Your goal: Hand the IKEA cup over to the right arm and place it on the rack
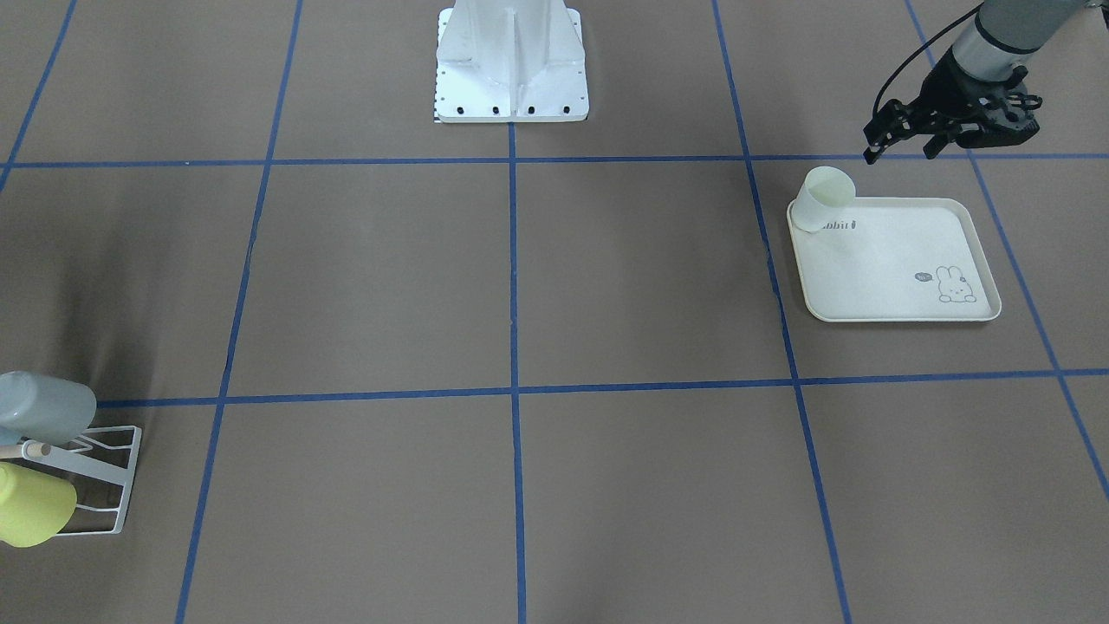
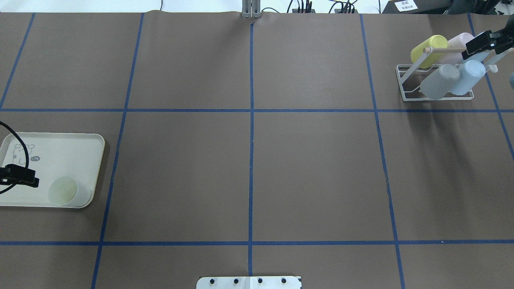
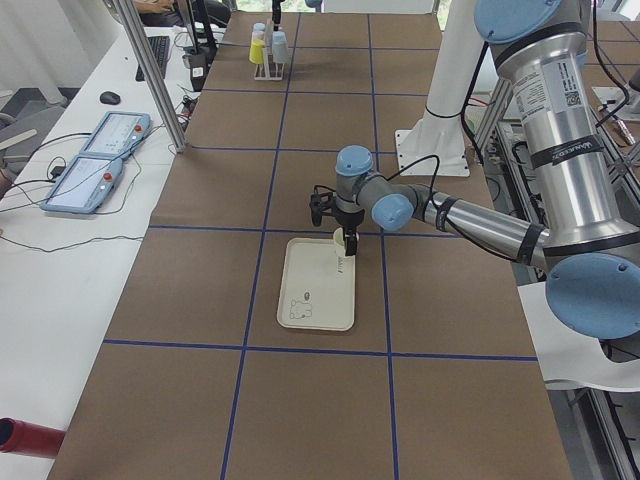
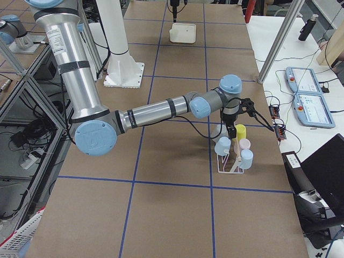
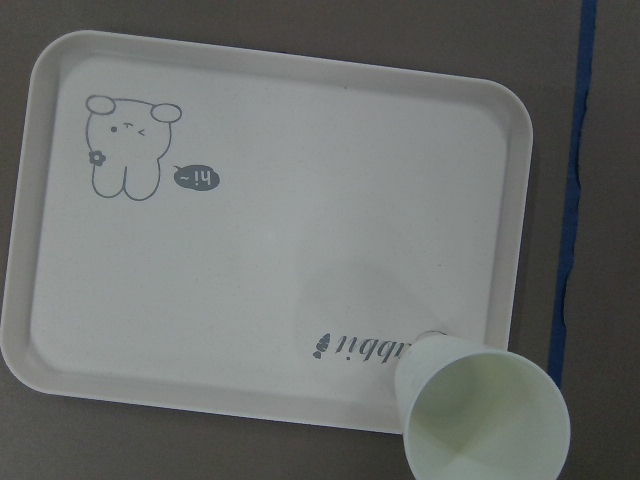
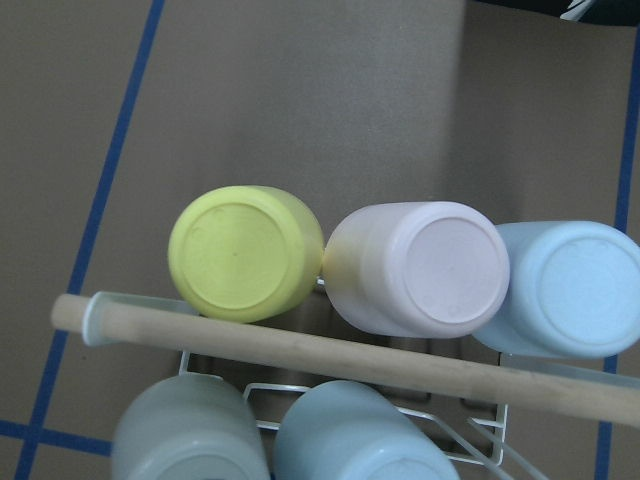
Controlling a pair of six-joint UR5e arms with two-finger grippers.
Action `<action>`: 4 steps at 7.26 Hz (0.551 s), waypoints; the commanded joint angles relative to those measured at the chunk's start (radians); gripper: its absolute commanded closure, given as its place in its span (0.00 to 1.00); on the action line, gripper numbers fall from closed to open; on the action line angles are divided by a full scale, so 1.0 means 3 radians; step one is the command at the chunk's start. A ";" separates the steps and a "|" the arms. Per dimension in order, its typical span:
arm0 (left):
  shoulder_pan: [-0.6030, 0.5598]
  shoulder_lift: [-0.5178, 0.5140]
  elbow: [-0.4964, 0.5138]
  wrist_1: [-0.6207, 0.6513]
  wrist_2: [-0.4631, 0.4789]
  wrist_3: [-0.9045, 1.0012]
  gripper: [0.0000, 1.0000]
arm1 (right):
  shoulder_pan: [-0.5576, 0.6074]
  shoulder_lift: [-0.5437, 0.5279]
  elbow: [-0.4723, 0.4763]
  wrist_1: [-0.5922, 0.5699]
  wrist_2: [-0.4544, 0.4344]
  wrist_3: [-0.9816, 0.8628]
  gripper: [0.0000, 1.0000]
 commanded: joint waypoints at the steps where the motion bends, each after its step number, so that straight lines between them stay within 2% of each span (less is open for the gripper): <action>1: 0.0173 -0.0176 0.0182 -0.0003 -0.0007 -0.0005 0.00 | 0.0089 -0.0196 0.0602 -0.0457 0.0154 0.0001 0.01; 3: 0.0276 -0.0319 0.0356 -0.0014 -0.0002 -0.0005 0.00 | 0.0084 -0.0207 0.0937 -0.0877 0.0170 0.0001 0.01; 4: 0.0343 -0.0360 0.0433 -0.0019 0.0008 0.0000 0.00 | 0.0079 -0.0253 0.0999 -0.0889 0.0276 0.0001 0.01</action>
